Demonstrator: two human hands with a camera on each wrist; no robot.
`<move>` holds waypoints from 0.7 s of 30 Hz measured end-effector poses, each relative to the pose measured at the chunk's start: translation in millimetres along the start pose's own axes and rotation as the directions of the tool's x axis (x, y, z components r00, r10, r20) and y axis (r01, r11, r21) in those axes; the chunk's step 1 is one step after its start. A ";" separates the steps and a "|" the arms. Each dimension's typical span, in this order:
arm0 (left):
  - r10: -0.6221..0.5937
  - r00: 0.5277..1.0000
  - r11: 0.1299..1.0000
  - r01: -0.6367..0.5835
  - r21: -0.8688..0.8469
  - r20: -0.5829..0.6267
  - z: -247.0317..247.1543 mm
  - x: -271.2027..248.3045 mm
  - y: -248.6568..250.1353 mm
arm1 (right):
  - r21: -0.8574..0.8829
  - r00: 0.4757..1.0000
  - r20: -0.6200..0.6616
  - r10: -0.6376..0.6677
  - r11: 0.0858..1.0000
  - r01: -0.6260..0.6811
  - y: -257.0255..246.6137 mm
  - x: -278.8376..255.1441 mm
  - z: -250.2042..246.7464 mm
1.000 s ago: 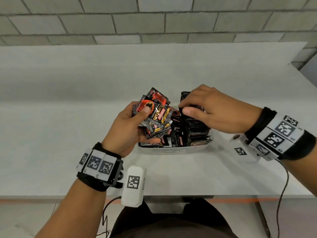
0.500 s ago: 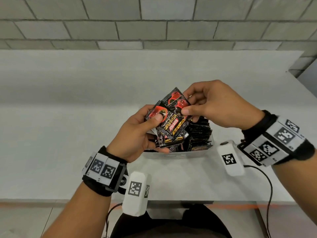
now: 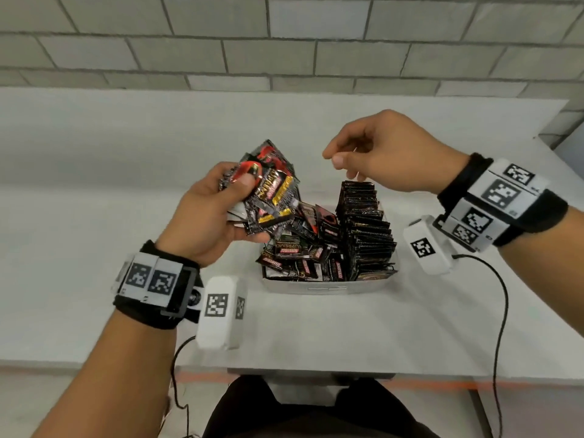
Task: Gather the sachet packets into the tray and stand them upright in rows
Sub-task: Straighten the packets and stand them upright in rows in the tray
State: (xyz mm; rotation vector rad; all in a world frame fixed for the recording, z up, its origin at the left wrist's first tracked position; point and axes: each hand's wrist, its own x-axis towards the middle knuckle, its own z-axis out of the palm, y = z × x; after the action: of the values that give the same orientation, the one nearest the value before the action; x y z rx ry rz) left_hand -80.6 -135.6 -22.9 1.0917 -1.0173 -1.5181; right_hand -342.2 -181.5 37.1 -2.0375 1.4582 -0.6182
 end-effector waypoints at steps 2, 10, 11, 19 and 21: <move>-0.027 0.998 0.999 0.025 0.038 0.051 8.7 1.4 -1.6 | 0.076 0.998 0.057 -0.008 0.997 0.004 -5.3 3.6 4.4; 0.012 0.999 0.999 -0.010 -0.044 0.045 42.9 9.5 -11.2 | 0.177 0.994 0.106 0.040 0.982 -0.058 -9.6 -4.2 28.2; 0.001 0.998 0.999 0.002 -0.054 0.057 43.5 9.2 -11.9 | 0.205 0.994 0.100 0.049 0.976 -0.068 -5.4 -4.4 28.6; -0.051 0.992 0.996 0.060 -0.072 0.117 43.2 6.7 -21.1 | 0.323 0.990 0.120 0.080 0.939 -0.115 12.3 -11.0 18.9; -0.048 0.993 0.996 0.056 -0.066 0.111 43.3 6.6 -21.6 | 0.374 0.992 0.093 0.080 0.921 -0.109 12.2 -11.4 15.9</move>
State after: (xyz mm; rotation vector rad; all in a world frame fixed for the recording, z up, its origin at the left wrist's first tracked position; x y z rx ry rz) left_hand -128.2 -134.5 -33.8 1.0029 -1.0100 -1.6581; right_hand -343.8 -171.1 16.6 -1.6628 1.2706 -0.7125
